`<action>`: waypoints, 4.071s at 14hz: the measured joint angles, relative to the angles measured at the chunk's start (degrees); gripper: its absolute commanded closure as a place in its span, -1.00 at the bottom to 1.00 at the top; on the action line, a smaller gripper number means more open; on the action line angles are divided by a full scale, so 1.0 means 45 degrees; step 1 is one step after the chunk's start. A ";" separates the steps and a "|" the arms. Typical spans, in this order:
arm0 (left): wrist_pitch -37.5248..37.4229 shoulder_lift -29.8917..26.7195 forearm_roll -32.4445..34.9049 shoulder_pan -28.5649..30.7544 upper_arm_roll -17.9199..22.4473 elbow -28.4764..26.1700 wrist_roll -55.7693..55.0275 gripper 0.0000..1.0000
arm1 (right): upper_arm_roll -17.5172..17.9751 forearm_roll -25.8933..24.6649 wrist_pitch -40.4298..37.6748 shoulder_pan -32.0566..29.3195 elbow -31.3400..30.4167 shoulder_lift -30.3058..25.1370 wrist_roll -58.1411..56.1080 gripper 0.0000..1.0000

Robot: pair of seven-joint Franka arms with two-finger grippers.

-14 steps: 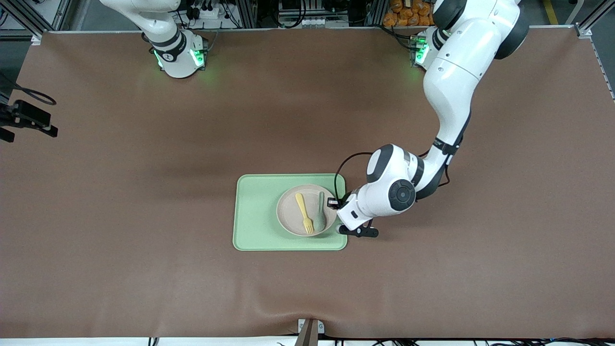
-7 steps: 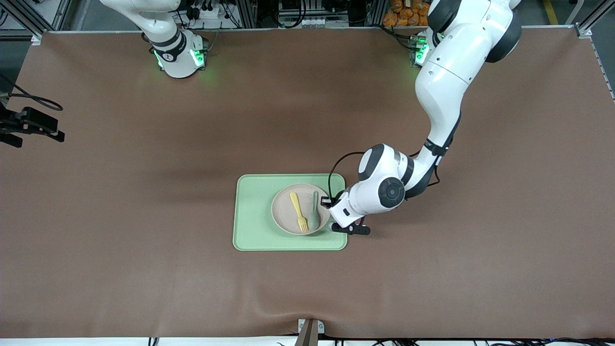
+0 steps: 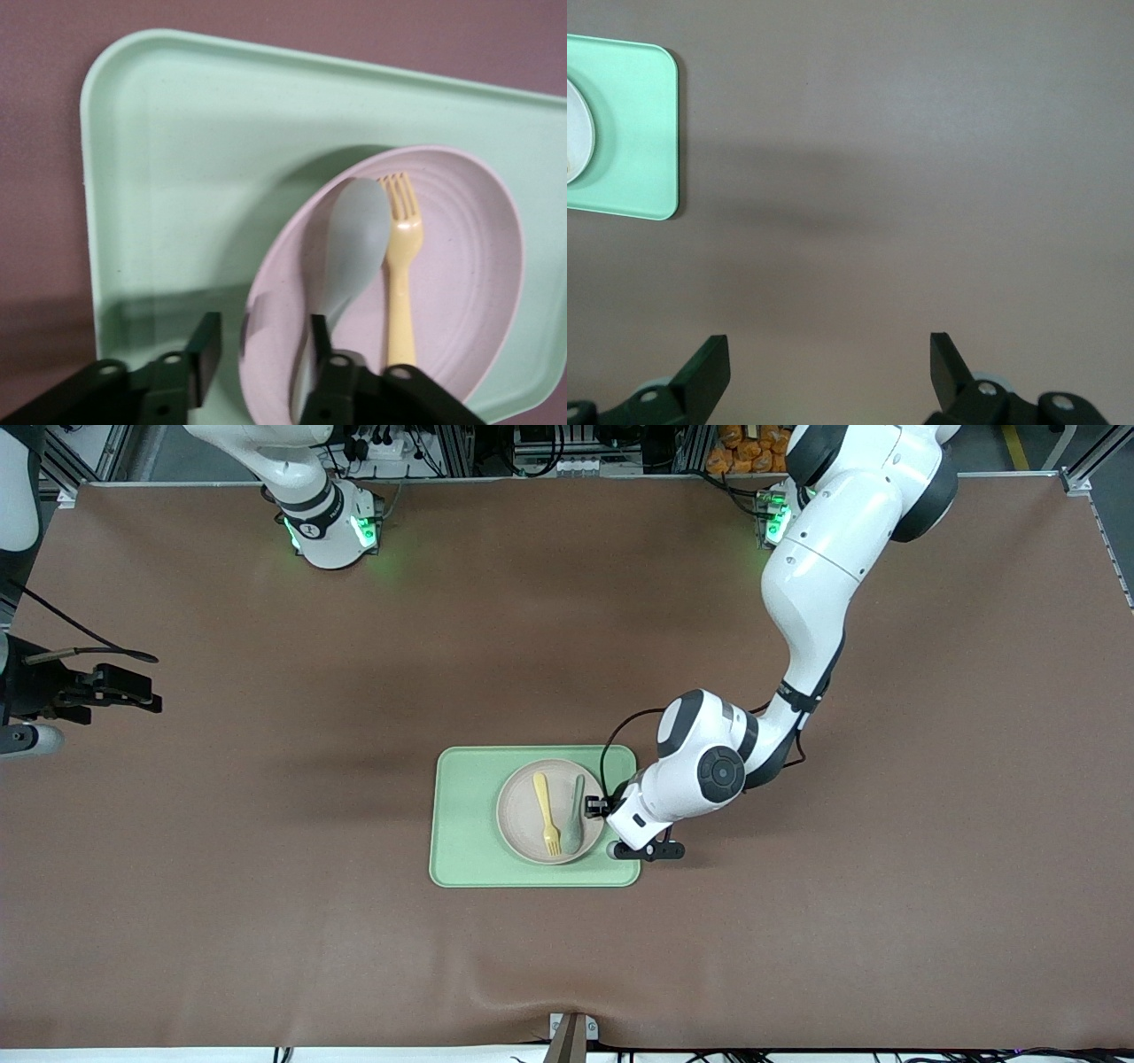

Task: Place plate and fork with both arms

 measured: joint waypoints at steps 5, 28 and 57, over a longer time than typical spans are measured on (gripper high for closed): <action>0.0130 -0.0669 0.0000 0.0312 0.0806 0.0388 -0.0070 -1.00 | 0.0035 0.0027 0.0210 0.0820 0.0042 0.0038 0.0104 -1.00; -0.6761 -0.6525 0.3256 0.2506 0.4582 0.0411 0.0361 -1.00 | 0.0066 0.0083 0.8680 0.7231 0.1454 0.6701 0.5307 -0.69; -1.1447 -1.2148 0.3310 0.4781 0.2521 -0.2310 0.5131 -1.00 | -0.0003 -0.0469 1.0655 0.8806 0.1841 0.9185 0.6723 -0.17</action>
